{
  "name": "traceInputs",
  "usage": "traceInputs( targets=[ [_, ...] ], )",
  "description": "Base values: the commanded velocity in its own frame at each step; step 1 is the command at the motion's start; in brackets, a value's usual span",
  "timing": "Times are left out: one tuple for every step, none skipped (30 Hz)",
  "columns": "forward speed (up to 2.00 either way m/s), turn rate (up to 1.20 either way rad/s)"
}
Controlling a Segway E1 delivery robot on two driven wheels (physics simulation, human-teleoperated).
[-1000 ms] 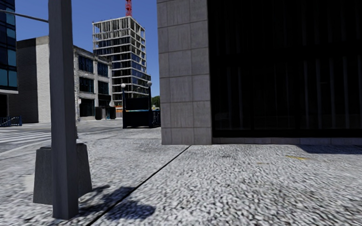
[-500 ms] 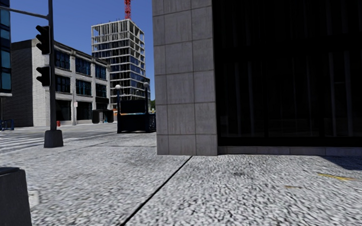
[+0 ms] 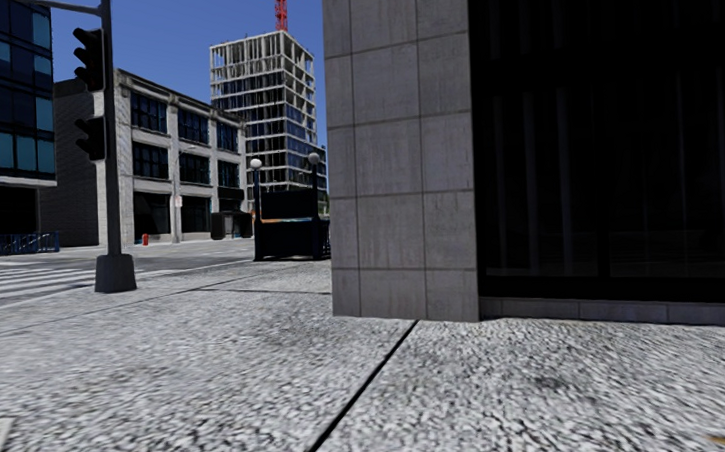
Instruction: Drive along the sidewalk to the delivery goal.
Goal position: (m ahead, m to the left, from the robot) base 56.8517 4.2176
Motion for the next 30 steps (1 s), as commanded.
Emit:
traceInputs(
  targets=[
    [1.24,0.57],
    [1.24,0.63],
    [1.24,0.65],
    [1.24,0.66],
    [1.24,0.66],
    [1.36,0.66],
    [2.0,0.66],
    [2.0,0.66],
    [2.0,0.66],
    [2.0,0.66],
    [2.0,0.66],
    [2.0,0.66],
    [2.0,0.66],
    [2.0,0.66],
    [2.0,0.65],
    [2.0,0.65],
    [2.0,0.55],
    [2.0,0.5],
    [2.0,0.49],
    [2.0,0.49],
    [2.0,0.48],
    [2.0,0.48],
    [2.0,0.48],
    [2.0,0.48],
    [2.0,0.48],
    [2.0,0.48],
    [2.0,0.48],
    [2.0,0.48],
    [2.0,0.48],
    [2.0,0.48]
  ],
)
